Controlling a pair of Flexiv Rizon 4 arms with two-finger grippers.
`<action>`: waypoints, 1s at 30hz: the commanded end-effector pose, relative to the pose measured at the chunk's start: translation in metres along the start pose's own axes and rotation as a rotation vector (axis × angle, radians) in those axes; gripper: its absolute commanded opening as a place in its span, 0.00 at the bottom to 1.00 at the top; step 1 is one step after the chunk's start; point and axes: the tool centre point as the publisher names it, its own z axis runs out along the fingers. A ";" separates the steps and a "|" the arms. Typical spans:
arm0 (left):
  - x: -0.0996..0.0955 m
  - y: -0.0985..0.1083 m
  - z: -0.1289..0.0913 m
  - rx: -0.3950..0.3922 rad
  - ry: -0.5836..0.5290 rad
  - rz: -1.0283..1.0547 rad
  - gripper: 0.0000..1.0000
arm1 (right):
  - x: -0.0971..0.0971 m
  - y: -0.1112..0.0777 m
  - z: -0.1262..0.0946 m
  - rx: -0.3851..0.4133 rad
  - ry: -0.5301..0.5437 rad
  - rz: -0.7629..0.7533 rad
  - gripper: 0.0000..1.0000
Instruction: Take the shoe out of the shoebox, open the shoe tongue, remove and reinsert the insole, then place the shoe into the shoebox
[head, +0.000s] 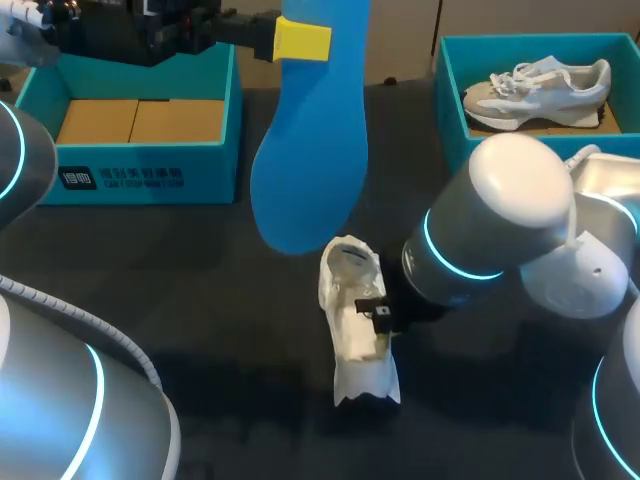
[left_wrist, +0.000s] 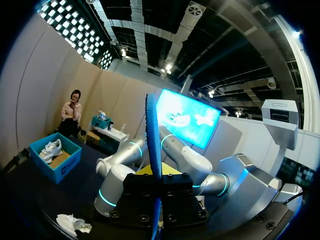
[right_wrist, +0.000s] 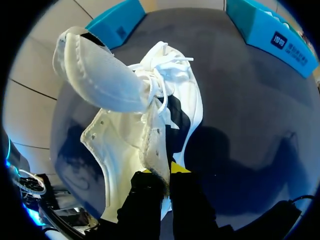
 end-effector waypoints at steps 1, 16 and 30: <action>0.000 -0.001 0.000 -0.003 -0.001 0.000 0.00 | -0.002 -0.001 0.005 -0.003 0.013 0.005 0.00; 0.000 -0.001 0.000 -0.003 -0.001 0.000 0.00 | 0.002 -0.002 -0.008 0.022 0.045 0.015 1.00; 0.000 -0.001 0.000 -0.003 -0.001 0.000 0.00 | -0.020 0.005 -0.063 0.087 0.213 -0.039 1.00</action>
